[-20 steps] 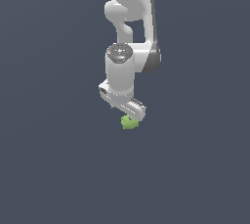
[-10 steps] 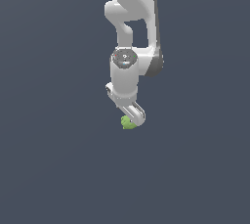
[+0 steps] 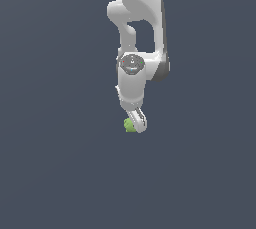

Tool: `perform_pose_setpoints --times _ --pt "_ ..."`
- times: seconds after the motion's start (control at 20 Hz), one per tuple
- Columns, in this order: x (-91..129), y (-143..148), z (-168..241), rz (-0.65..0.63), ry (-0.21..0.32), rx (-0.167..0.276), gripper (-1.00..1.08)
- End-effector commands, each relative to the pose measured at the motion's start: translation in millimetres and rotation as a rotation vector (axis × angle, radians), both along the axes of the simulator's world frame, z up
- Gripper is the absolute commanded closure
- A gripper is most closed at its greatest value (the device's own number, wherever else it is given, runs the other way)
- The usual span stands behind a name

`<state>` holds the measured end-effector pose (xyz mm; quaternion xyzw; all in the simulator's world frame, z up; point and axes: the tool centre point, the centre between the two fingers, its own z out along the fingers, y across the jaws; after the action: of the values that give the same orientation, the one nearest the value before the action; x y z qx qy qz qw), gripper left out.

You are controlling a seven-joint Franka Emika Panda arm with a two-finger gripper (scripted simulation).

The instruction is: Pick up the object and move it to a goal position.

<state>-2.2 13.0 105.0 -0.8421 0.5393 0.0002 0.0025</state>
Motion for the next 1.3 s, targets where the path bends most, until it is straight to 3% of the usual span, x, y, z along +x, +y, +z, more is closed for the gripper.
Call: perform_pose_setpoints --times 0.0,0.55,1.25 --pt "-0.8 2.6 -3.6 -0.059 0.001 -0.001 -0.92" --pt "-3.0 9.1 -12.7 -0.209 0.003 -0.004 -0.92" --pt "-4.1 9.4 -37.2 -0.224 0.003 -0.004 -0.92"
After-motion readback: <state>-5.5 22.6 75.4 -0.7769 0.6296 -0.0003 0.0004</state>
